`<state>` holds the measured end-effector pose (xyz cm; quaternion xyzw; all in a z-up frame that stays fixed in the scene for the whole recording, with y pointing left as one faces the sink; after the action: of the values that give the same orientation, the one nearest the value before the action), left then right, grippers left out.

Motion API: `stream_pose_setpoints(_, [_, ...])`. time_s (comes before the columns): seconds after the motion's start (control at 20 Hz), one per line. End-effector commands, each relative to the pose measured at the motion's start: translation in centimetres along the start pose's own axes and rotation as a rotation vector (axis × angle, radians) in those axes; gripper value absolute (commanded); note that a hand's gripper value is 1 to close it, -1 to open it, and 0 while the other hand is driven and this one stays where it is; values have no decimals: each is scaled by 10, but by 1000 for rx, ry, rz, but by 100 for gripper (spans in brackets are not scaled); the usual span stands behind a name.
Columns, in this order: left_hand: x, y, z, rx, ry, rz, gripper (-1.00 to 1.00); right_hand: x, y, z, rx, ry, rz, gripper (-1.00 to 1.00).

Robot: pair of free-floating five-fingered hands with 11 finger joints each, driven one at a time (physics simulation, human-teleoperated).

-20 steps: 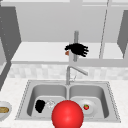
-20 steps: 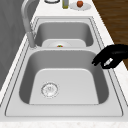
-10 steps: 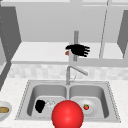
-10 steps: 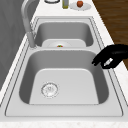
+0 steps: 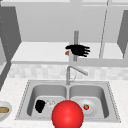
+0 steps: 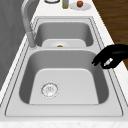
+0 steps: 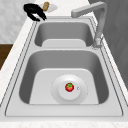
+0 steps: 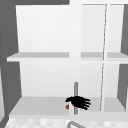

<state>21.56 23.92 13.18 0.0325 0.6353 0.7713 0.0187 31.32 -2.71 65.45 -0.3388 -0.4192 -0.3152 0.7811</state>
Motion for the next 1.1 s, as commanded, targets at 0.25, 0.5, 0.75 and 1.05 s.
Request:
stream_pose_setpoints(0.25, [0, 0, 0, 0, 0, 0, 0, 4, 18, -1, -68, 45, -4, 100])
stream_pose_setpoints(0.5, [0, 0, 0, 0, 0, 0, 0, -9, 7, 2, -79, 57, -68, 100])
stream_pose_setpoints(0.75, [0, 0, 0, 0, 0, 0, 0, -18, 4, -1, -80, 37, -131, 100])
stream_pose_setpoints(1.05, [0, 0, 0, 0, 0, 0, 0, -28, -14, 9, -110, 28, -133, 100])
